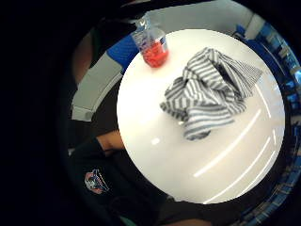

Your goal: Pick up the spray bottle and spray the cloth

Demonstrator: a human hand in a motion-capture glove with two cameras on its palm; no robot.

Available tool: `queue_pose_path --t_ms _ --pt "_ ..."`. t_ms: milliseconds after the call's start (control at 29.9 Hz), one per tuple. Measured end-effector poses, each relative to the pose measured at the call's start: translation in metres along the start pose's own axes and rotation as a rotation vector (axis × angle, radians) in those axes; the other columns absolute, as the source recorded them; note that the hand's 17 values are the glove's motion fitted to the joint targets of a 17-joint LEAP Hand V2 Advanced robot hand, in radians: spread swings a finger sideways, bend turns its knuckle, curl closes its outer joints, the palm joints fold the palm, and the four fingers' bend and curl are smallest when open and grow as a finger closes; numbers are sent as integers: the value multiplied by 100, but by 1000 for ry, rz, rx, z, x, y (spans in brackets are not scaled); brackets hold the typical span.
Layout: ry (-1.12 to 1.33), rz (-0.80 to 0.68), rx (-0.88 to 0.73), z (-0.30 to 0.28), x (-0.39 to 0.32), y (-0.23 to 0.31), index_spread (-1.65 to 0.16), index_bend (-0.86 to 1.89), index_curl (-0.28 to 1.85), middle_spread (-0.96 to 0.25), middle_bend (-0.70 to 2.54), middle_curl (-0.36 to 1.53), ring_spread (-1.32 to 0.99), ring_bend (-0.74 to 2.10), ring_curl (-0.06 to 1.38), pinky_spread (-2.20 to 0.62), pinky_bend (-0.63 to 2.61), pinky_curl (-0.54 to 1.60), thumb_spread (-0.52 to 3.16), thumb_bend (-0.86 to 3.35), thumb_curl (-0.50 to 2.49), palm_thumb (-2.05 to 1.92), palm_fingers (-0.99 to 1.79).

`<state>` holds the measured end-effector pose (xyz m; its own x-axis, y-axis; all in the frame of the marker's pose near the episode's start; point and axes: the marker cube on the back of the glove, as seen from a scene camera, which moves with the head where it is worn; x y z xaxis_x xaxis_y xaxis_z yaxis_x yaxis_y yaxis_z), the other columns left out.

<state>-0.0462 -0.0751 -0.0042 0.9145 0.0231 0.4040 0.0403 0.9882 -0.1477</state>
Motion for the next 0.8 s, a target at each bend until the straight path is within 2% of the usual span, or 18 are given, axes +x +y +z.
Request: queue_pose_path --t_ms 401,803 --pt "124 -69 -60 4 -4 30 -39 17 32 0 18 33 0 26 30 24 25 33 106 -3 37 56 37" --pt "198 -36 -135 8 -14 49 -40 18 33 0 17 32 0 23 30 24 23 33 109 -2 34 53 38"
